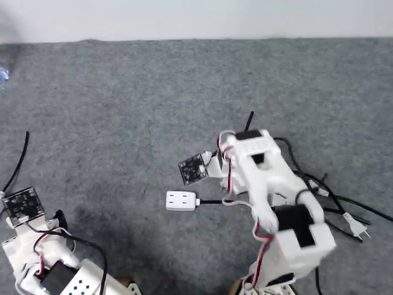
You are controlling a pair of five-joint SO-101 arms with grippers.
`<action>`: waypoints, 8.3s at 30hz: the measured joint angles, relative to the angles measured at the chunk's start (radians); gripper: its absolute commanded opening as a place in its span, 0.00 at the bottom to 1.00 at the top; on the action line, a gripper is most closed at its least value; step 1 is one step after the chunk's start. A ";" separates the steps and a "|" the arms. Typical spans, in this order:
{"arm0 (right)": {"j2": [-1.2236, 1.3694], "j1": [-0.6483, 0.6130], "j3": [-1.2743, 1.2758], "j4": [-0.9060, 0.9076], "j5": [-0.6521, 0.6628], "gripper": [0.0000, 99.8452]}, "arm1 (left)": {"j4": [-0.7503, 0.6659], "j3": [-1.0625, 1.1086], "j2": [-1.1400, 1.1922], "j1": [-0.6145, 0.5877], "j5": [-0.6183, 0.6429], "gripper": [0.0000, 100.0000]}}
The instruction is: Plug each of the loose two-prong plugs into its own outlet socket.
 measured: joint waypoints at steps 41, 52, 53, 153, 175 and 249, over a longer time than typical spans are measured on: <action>0.278 0.009 -0.385 0.242 -0.327 0.01 | 0.000 0.000 0.000 0.000 0.000 0.36; 0.253 0.074 -0.385 0.241 -0.649 0.10 | 0.000 0.000 0.000 0.000 0.000 0.36; 0.238 0.080 -0.385 0.241 -0.644 0.13 | 0.000 0.000 0.000 0.002 0.000 0.36; 0.129 -0.057 -0.247 0.098 -0.180 0.36 | 0.003 0.000 0.000 0.054 -0.006 0.36; 0.213 -0.092 -0.282 0.057 -0.189 0.13 | 0.003 0.000 0.000 0.054 -0.006 0.36; -0.741 -0.238 0.126 0.267 -1.051 0.01 | -0.377 -0.006 0.000 1.309 0.783 0.36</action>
